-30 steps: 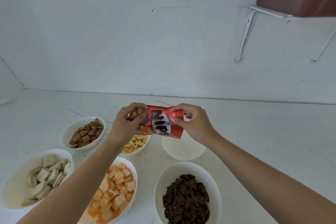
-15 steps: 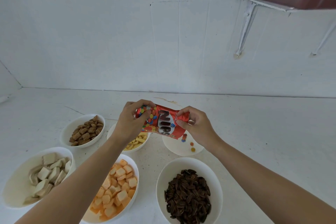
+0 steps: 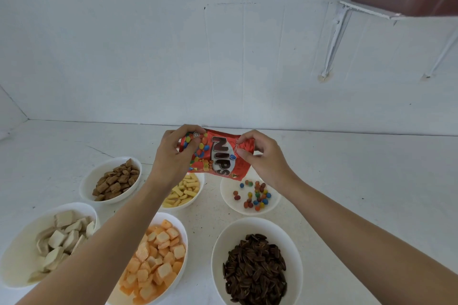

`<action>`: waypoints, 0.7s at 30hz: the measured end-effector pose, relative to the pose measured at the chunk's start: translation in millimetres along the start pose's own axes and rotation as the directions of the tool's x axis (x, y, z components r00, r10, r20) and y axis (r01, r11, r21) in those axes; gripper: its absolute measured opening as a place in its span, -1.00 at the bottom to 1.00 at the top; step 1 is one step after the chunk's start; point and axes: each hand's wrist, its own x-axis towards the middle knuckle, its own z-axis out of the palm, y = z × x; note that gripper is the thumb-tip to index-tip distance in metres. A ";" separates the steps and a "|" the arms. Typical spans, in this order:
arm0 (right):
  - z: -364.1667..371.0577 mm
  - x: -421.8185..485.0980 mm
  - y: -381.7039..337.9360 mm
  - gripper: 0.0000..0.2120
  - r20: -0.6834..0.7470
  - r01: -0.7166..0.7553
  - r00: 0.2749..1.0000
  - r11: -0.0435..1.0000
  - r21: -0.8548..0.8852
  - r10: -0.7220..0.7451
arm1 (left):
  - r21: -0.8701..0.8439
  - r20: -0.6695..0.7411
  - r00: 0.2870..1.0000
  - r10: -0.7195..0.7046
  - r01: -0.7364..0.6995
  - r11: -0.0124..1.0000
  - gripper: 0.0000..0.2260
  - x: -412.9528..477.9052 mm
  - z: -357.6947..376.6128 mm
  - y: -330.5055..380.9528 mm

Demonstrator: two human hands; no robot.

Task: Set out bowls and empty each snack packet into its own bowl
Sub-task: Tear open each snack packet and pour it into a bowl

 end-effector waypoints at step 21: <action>0.5 -18.3 20.3 -0.89 -0.043 -0.188 0.981 0.982 0.002 0.188 | 0.149 0.103 0.994 0.019 -0.035 0.988 -0.86 3.3 23.6 20.2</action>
